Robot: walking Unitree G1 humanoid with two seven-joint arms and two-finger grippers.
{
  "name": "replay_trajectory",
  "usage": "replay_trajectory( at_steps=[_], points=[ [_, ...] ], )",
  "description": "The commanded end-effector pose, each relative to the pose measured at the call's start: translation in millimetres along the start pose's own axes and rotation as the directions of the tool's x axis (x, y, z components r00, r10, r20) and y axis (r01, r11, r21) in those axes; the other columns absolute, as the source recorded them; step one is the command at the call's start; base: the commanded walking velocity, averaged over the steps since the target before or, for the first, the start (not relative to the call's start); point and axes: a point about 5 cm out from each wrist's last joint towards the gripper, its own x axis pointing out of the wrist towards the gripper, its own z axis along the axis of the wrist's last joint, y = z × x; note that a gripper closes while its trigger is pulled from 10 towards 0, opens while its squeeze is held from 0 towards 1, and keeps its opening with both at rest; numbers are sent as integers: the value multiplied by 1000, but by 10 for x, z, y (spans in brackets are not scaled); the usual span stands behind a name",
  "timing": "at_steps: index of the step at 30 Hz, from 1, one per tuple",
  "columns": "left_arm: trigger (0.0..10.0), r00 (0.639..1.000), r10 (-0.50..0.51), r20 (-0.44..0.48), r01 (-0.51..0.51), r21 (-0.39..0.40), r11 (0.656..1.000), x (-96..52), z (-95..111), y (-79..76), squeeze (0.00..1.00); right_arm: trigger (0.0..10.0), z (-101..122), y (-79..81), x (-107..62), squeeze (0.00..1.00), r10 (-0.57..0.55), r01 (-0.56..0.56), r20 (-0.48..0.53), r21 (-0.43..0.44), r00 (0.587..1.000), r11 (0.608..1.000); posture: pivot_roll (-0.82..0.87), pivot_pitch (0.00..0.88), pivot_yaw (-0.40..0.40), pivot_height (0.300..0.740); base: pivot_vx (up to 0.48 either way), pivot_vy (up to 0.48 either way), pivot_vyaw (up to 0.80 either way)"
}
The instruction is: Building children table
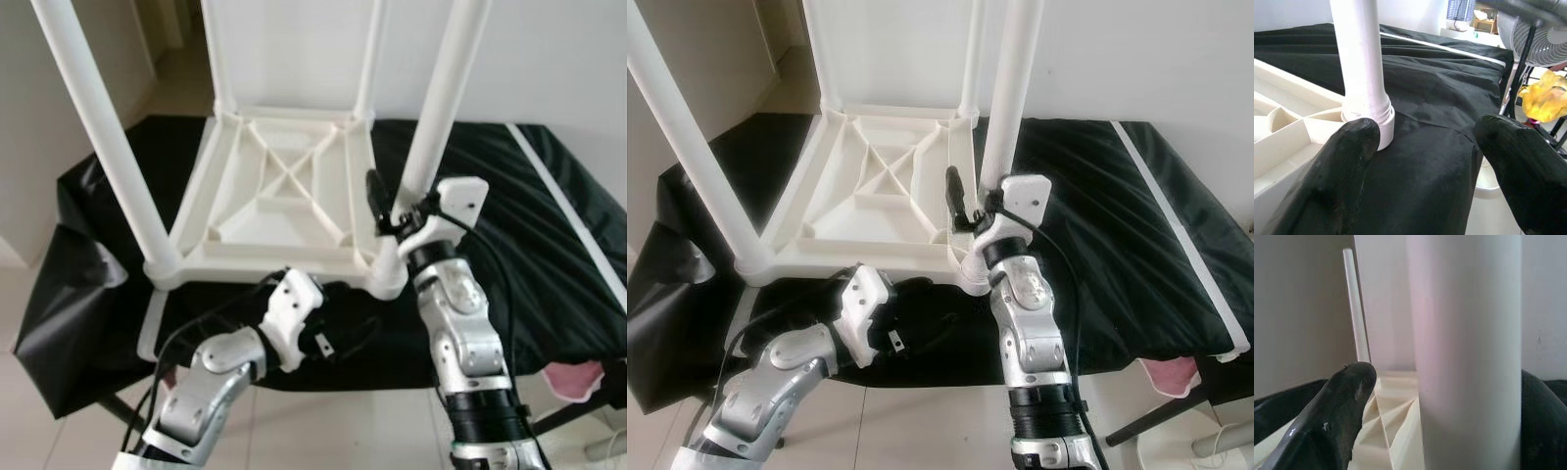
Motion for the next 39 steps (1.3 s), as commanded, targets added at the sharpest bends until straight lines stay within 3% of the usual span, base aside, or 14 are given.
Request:
replay_trajectory(
  at_steps=[1, 15, 16, 17, 21, 22, 25, 28, 29, 32, 35, 36, 37, 39],
  points=[
    [10000, 1000, 21, -8, -21, 19, 1000, 30, -5, 6, 0, 10000, 95, 39, 57, 0, -14, 14, 21, -6, 1000, 1000, -19, 0, -37, 740, 0, 0, 0],
    [10000, 1000, 10, -22, -10, 10, 1000, -13, -44, -11, 0, 10000, 230, 54, 154, 0, -65, 65, 21, -23, 998, 998, -8, 0, -45, 740, 0, 0, 0],
    [10000, 1000, 12, -25, -12, 3, 1000, -29, -54, -8, 0, 4471, 225, 39, 158, 0, -78, 79, 8, -28, 997, 997, -6, 0, -47, 740, 0, 0, 0],
    [10000, 999, 9, -35, -9, -9, 1000, -57, -78, -5, 0, 0, 224, 24, 160, 0, -94, 93, -6, -36, 996, 995, -7, 0, -46, 740, 0, 0, 0],
    [10000, 999, 11, -48, -12, -12, 1000, -105, -108, 17, 0, 0, 227, 9, 165, 0, -109, 108, -22, -42, 994, 993, -5, 0, -49, 740, 0, 0, 0],
    [10000, 998, 2, -70, -4, -36, 999, -144, -139, 45, 0, 10000, 233, 6, 170, 0, -113, 112, -27, -43, 993, 993, -7, 0, -49, 740, 0, 0, 0],
    [10000, 982, -60, -180, 49, -67, 997, -417, -250, 171, 0, 10000, 251, -8, 186, 0, -119, 118, -38, -47, 992, 992, -7, 0, -52, 740, 0, 0, 0],
    [10000, 978, -65, -197, 52, -69, 996, -458, -264, 194, 0, 10000, 254, -8, 188, 0, -120, 118, -40, -47, 992, 992, -7, 0, -52, 740, 0, 0, 0],
    [10000, 954, -23, -300, 8, -50, 999, -695, -352, 403, 0, 10000, 259, -13, 199, 0, -126, 124, -45, -48, 991, 991, -9, 2, -51, 740, 0, 0, 0],
    [10000, 943, 6, -334, -20, -38, 999, -786, -374, 495, 0, 10000, 261, -15, 203, 0, -129, 127, -46, -49, 991, 991, -9, 2, -51, 740, 0, 0, 0],
    [10000, 823, 293, -486, -275, 110, 955, -1100, -492, 1030, 0, 10000, 267, -50, 206, 0, -156, 155, -57, -11, 986, 988, -10, 8, -47, 740, 0, 0, 0],
    [10000, 823, 293, -486, -275, 110, 955, -1100, -492, 1030, 0, 10000, 267, -50, 206, 0, -156, 155, -57, -11, 986, 988, -10, 8, -47, 740, 0, 0, 0],
    [10000, 751, 390, -532, -361, 163, 918, -1184, -524, 1194, 0, 10000, 268, -77, 197, 0, -174, 175, -65, 19, 983, 984, -10, 8, -47, 740, 0, 0, 0],
    [10000, 671, 477, -568, -450, 200, 870, -1240, -534, 1346, 0, 10000, 271, -113, 189, 0, -199, 204, -78, 60, 977, 977, -14, 12, -41, 740, 0, 0, 0]
  ],
)
